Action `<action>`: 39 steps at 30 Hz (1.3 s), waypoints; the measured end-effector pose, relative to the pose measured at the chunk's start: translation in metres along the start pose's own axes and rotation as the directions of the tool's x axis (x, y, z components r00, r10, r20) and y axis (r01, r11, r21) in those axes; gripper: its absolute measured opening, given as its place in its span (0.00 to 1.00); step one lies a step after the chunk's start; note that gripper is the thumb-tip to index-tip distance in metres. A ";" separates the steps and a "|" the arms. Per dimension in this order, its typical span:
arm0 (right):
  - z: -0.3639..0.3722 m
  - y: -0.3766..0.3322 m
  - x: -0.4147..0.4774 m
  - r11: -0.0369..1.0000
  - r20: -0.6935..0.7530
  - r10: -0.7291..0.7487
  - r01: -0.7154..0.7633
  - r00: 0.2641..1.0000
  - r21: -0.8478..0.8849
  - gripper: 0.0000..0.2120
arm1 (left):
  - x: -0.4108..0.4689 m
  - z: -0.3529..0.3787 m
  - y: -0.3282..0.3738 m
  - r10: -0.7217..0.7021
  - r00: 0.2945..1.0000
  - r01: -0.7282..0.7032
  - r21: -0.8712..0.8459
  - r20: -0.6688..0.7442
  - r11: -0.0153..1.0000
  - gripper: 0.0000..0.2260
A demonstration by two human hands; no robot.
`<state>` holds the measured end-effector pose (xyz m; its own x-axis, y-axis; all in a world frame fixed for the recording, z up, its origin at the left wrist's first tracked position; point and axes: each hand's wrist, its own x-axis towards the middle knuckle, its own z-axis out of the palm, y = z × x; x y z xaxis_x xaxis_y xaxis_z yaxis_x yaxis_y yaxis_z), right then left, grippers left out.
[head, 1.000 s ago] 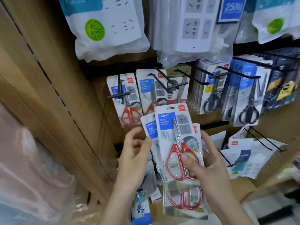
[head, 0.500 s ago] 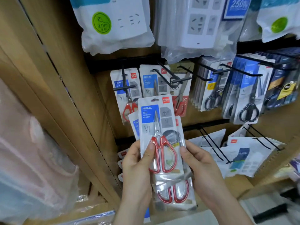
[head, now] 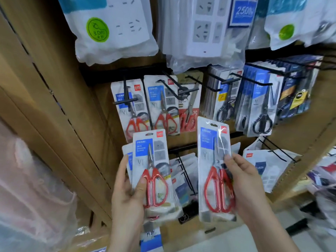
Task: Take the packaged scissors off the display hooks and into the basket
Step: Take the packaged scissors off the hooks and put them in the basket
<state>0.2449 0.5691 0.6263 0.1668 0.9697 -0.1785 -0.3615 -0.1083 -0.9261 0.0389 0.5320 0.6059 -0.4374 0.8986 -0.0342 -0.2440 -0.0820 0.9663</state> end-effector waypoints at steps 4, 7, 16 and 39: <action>0.011 0.014 -0.005 0.991 0.050 -0.077 0.082 0.996 -0.108 0.11 | -0.010 0.013 -0.008 -0.139 0.982 0.129 0.081 0.127 0.988 0.16; 0.019 0.025 -0.011 0.977 0.039 -0.145 0.149 0.989 -0.154 0.14 | -0.017 0.021 -0.007 -0.141 0.967 0.117 0.121 0.213 0.986 0.09; 0.012 0.021 -0.022 0.957 0.255 -0.012 0.085 0.967 -0.278 0.12 | -0.021 0.028 -0.001 -0.111 0.977 0.092 0.108 0.183 0.990 0.08; 0.018 0.026 0.019 0.960 0.358 0.253 -0.188 0.899 -0.207 0.23 | -0.006 0.044 -0.015 0.016 0.987 0.017 0.205 -0.158 0.979 0.09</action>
<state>0.2224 0.5889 0.6051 -0.2702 0.9225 -0.2755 -0.1887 -0.3314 -0.9244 0.0831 0.5469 0.6033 -0.5727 0.8176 -0.0591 -0.0690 0.0238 0.9973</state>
